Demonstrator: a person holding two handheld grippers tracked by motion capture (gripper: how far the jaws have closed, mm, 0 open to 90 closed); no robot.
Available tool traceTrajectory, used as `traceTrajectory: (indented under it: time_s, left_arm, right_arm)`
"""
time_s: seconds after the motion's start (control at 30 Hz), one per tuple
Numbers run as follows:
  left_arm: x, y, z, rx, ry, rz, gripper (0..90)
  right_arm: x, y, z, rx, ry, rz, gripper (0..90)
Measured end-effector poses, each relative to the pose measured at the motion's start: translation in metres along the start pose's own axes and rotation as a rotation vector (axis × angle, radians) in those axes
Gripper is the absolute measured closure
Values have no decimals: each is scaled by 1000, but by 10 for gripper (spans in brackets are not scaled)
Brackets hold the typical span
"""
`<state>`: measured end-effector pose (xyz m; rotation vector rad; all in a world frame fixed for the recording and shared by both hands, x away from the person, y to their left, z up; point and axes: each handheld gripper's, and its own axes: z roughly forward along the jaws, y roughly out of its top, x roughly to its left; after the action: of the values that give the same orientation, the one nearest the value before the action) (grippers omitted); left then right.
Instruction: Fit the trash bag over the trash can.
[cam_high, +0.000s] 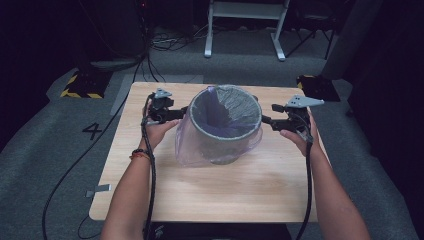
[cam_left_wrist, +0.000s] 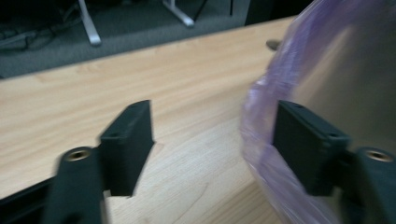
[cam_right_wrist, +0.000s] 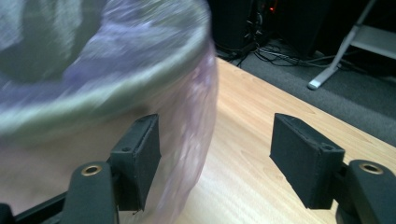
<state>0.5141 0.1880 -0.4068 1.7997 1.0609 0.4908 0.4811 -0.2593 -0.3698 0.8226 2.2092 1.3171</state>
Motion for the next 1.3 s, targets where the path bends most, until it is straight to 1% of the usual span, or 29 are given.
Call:
traceTrajectory:
  time_s: [0.07, 0.1, 0.13, 0.17, 0.2, 0.27, 0.33, 0.37, 0.43, 0.53, 0.6, 0.67, 0.7, 0.8, 0.83, 0.87, 0.9, 0.93, 0.97, 1.0, 1.03, 1.1, 1.13, 1.17, 1.23, 1.3]
  left_arm:
    - [-4, 1, -17, -34, -16, 26, 203]
    - [-6, 0, -25, -41, -39, 51, 183]
    - [-11, 0, -32, -40, -42, 83, 171]
    - [-17, -2, -39, -46, -36, 117, 159]
    - [-23, -5, -45, -40, -41, 150, 159]
    - [-37, -11, -54, -18, -61, 202, 158]
    - [-51, -19, -61, 1, -57, 265, 159]
    - [-58, -23, -63, 6, -59, 286, 159]
    - [-67, -31, -67, -3, -87, 290, 160]
    - [-77, -42, -66, 16, -95, 311, 163]
    - [-81, -48, -62, 40, -99, 314, 171]
    - [-83, -53, -56, 73, -110, 325, 225]
    - [-83, -56, -53, 80, -113, 325, 246]
    - [-82, -63, -44, 98, -144, 300, 269]
    - [-82, -65, -41, 103, -144, 294, 270]
    - [-82, -68, -38, 113, -144, 289, 275]
    - [-82, -70, -36, 121, -150, 290, 309]
    - [-81, -71, -33, 127, -154, 303, 371]
    - [-82, -73, -31, 131, -146, 317, 468]
    - [-82, -75, -28, 152, -129, 331, 593]
    - [-81, -76, -25, 169, -119, 333, 667]
    - [-79, -80, -19, 170, -132, 323, 763]
    - [-79, -82, -17, 174, -127, 321, 805]
    - [-79, -84, -15, 179, -131, 321, 830]
    - [-77, -87, -12, 169, -137, 306, 865]
    - [-76, -90, -9, 182, -146, 305, 891]
  right_arm:
    - [5, -4, -4, 10, 15, -24, 319]
    - [8, -6, -7, 8, 25, -35, 318]
    - [11, -8, -8, 6, 39, -42, 315]
    - [14, -10, -9, 7, 47, -42, 310]
    - [16, -12, -11, 8, 56, -48, 307]
    - [22, -16, -13, 4, 76, -54, 304]
    - [28, -20, -13, 9, 85, -68, 298]
    - [30, -21, -13, 18, 89, -76, 292]
    - [35, -24, -12, 34, 86, -96, 290]
    - [41, -28, -9, 42, 97, -112, 289]
    - [43, -30, -6, 47, 101, -107, 290]
    - [44, -33, -3, 54, 106, -103, 294]
    - [44, -35, -1, 62, 108, -102, 296]
    - [44, -44, 6, 74, 124, -99, 317]
    - [44, -47, 9, 78, 127, -85, 325]
    - [44, -52, 12, 85, 135, -74, 356]
    - [44, -56, 15, 92, 131, -75, 415]
    - [44, -59, 18, 105, 128, -79, 548]
    - [45, -63, 20, 118, 138, -84, 623]
    - [45, -66, 23, 127, 141, -92, 704]
    - [46, -69, 25, 125, 147, -93, 772]
    - [46, -74, 29, 120, 142, -81, 852]
    - [46, -76, 30, 113, 143, -72, 887]
    - [45, -78, 32, 106, 141, -62, 900]
    - [44, -82, 33, 94, 134, -44, 900]
    - [42, -86, 34, 100, 126, -33, 900]
